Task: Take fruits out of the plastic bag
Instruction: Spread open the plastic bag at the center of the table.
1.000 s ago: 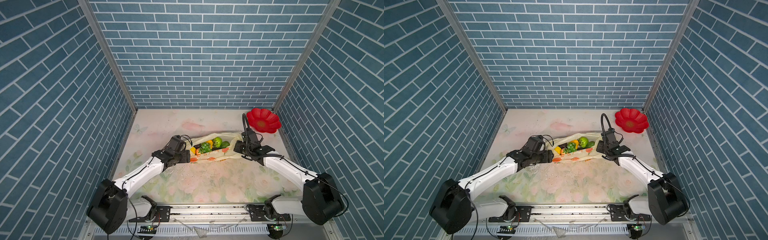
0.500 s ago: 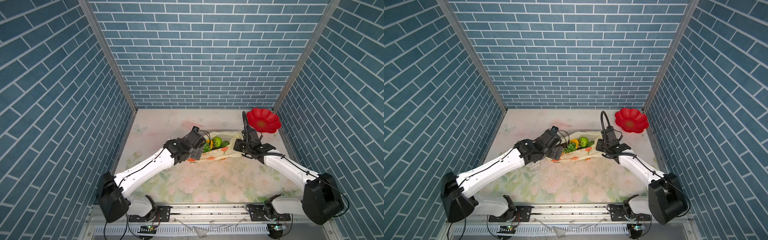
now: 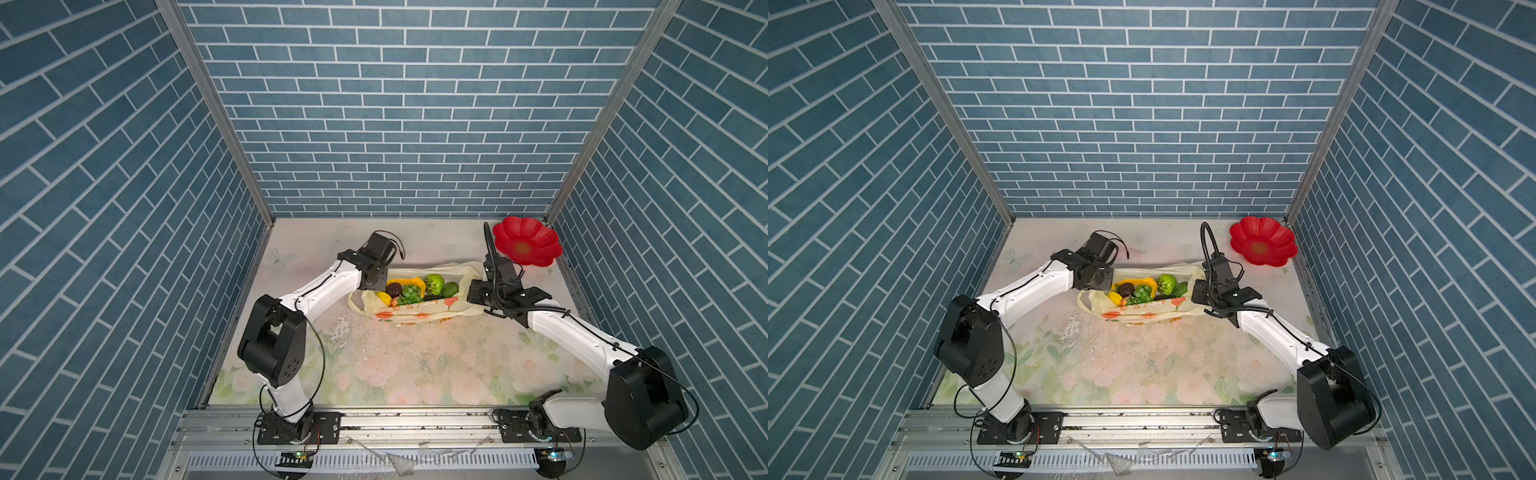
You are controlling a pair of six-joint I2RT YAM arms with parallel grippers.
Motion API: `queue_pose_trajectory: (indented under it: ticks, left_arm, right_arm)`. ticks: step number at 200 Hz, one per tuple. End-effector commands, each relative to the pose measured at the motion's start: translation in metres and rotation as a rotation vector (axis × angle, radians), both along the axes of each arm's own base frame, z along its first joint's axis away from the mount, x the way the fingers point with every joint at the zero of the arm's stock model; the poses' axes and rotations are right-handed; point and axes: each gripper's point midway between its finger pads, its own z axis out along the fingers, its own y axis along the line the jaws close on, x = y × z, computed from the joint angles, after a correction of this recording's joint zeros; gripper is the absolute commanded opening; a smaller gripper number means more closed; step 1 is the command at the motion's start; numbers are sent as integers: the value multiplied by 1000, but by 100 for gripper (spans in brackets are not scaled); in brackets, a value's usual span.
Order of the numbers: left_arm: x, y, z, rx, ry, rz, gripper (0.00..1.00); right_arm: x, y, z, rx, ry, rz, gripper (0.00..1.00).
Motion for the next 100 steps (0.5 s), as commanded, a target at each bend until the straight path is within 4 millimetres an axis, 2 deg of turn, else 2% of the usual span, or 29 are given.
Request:
queue_pose_trajectory:
  ticks: [1, 19, 49, 64, 73, 92, 100]
  left_arm:
    - [10, 4, -18, -319, 79, 139, 5]
    - [16, 18, -20, -302, 78, 181, 1]
    - [26, 8, -9, -333, 67, 150, 1]
    - [29, 6, -5, -321, 68, 134, 5]
    - [28, 4, -1, -314, 68, 122, 14]
    - [19, 4, 11, -258, 32, 104, 53]
    - [11, 5, 17, -222, 10, 101, 67]
  right_arm:
    - [2, 7, 5, 64, -31, 58, 0]
    - [5, 14, 6, 119, -26, 83, 0]
    - [11, 24, 10, 145, -21, 114, 0]
    - [14, 27, 10, 150, -17, 120, 0]
    - [15, 27, 9, 151, -11, 120, 0]
    - [14, 30, 8, 167, -2, 120, 0]
    - [13, 29, 7, 174, 0, 116, 0]
